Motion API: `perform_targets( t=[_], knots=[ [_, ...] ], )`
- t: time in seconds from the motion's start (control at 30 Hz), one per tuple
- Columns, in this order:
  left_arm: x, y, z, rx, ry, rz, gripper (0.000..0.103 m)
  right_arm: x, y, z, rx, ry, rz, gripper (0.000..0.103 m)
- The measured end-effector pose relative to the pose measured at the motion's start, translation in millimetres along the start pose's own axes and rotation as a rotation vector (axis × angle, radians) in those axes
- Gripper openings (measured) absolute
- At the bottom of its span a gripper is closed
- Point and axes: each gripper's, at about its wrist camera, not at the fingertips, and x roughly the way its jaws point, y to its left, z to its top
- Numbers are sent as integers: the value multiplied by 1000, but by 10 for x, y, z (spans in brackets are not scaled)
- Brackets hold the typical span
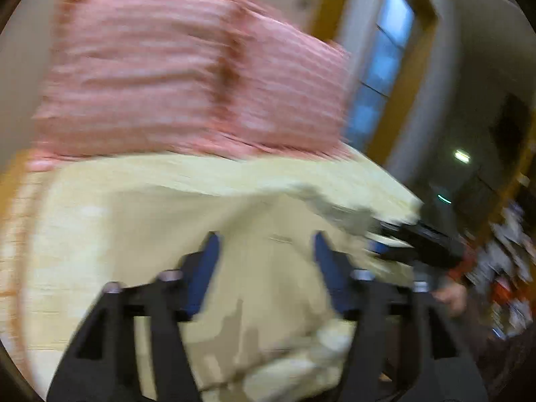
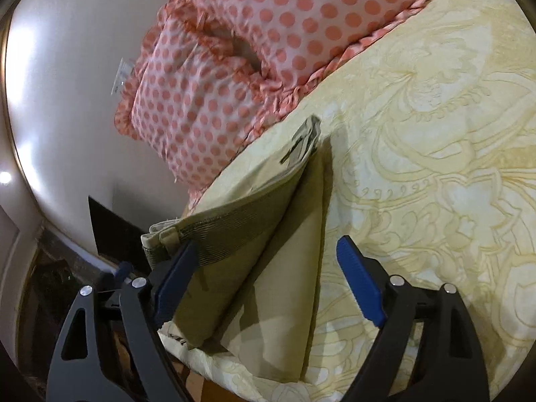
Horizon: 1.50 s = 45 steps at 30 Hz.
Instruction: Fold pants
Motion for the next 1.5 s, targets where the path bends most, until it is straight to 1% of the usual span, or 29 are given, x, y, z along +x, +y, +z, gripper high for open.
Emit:
perform_targets(
  t=[0.03,0.07,0.17,0.23,0.3,0.37,0.5,0.57,0.6,0.67,0.7,0.73,0.77,0.8,0.87,0.9,0.93,0.97,1.0,1.03,1.07,1.17,1.27,1.3,1.33,1.37,1.43,1.47,1.5],
  knots=[
    [-1,227,7,-42,16,53,63,-4,-16,8,9,5,10,86],
    [52,464,-2,-86,50,86,62,-5,-24,12,13,9,14,86],
    [225,889,-119,-175,136,157,61,-18,-55,35,45,16,30,86],
    [329,1113,-227,-242,173,119,61,-36,-117,76,96,11,68,87],
    [396,1192,-274,-285,171,45,61,-41,-172,127,136,7,90,86],
    [443,1148,-253,-281,168,18,61,-52,-193,142,157,4,103,87],
    [500,1011,-203,-227,169,20,66,-9,-138,160,140,29,93,87],
    [517,974,-187,-217,179,25,67,55,-82,170,95,47,25,86],
    [563,974,-186,-215,190,28,67,118,-16,173,56,70,-25,86],
    [643,995,-187,-216,214,34,67,236,64,161,1,107,-85,85],
    [708,999,-180,-218,232,27,68,332,107,150,-29,136,-100,80],
    [750,1005,-174,-218,244,25,69,407,130,137,-56,158,-111,78],
    [819,1007,-159,-217,265,19,70,487,178,134,-97,173,-134,78],
    [868,1016,-148,-219,280,12,72,543,210,132,-130,179,-134,77],
    [989,1063,-124,-237,308,2,72,636,208,141,-162,199,-115,58],
    [1016,1083,-114,-242,314,5,70,667,142,148,-152,219,-95,35],
    [1031,1091,-95,-242,320,4,51,669,89,162,-129,231,-53,25],
    [1043,1098,-73,-242,327,-6,40,647,32,178,-104,238,0,22],
    [1047,1111,-41,-245,329,-20,22,637,14,199,-96,244,26,19],
    [1045,1122,-4,-246,324,-36,12,628,38,233,-110,243,33,18],
    [1039,1123,71,-242,310,-50,11,631,99,285,-140,237,32,17],
    [1028,1050,309,-182,240,-16,7,692,289,490,-201,200,24,16],
    [1149,966,612,-108,150,48,7,822,400,805,-239,129,-19,16],
    [1266,962,699,-100,135,74,8,889,402,930,-240,101,-55,16],
    [1405,967,749,-93,141,106,11,945,378,1001,-231,92,-83,16],
    [1521,973,773,-85,157,142,13,1053,324,1091,-219,94,-138,18],
    [1800,995,773,-45,214,268,22,1198,214,1165,-199,126,-269,38],
    [1842,1025,763,-49,229,287,26,1227,153,1184,-192,147,-348,40],
    [1772,1062,753,-73,207,283,27,1193,104,1196,-180,151,-388,45]
  ],
)
